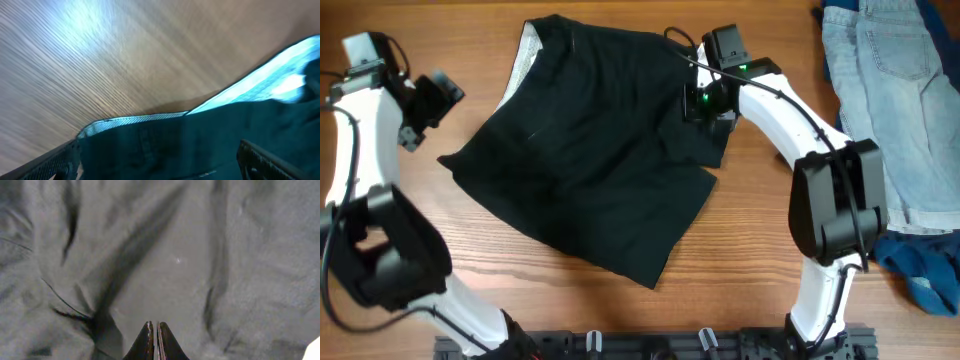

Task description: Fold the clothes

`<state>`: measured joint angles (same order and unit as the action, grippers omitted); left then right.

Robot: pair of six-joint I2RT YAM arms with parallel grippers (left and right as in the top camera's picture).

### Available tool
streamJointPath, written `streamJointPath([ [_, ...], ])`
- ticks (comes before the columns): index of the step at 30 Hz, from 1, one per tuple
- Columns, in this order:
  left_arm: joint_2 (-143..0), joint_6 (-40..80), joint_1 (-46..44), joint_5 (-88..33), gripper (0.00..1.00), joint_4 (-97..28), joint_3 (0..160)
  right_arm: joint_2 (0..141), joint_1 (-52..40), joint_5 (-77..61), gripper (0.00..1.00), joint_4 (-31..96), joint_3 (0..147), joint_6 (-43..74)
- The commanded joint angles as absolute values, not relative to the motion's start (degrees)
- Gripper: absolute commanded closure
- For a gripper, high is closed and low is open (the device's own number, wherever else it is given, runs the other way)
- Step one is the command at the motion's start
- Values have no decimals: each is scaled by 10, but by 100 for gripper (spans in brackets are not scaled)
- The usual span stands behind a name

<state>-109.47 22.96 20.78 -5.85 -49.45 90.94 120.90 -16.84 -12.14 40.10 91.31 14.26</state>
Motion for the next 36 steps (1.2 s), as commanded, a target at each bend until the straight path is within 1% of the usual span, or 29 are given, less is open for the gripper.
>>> streamJointPath([
  [1,-982,215,207,-62,0,-484,931,1236,-172,-116,96,411,914,118],
  [3,-930,214,196,-79,0,-485,931,1246,-173,-116,96,409,914,97],
  [6,-890,214,176,-85,0,-491,931,1280,-173,-112,96,411,914,85],
  [11,-880,198,144,-85,0,-504,931,1337,-173,-95,95,382,914,37],
  [14,-880,197,128,-83,0,-504,931,1377,-172,-46,96,318,914,11],
  [17,-880,197,123,-83,0,-504,931,1405,-166,-26,94,228,914,-46],
  [19,-880,197,123,-83,0,-510,930,1422,-154,-5,93,161,914,-65],
  [21,-880,197,123,-83,0,-514,930,1439,-138,13,92,121,914,-75],
  [26,-880,197,123,-83,0,-515,930,1472,-59,12,90,51,917,-91],
  [29,-881,196,123,-77,0,-515,930,1473,-33,-1,89,25,931,-121],
  [32,-883,197,123,-74,0,-518,930,1473,-24,-6,88,16,986,-127],
  [33,-884,197,123,-74,0,-519,930,1473,-24,-12,83,29,1009,-127],
  [34,-885,196,123,-74,0,-520,930,1471,-26,-25,57,79,1063,-112],
  [36,-890,172,123,-74,0,-523,930,1461,-29,-66,12,188,1155,-85],
])
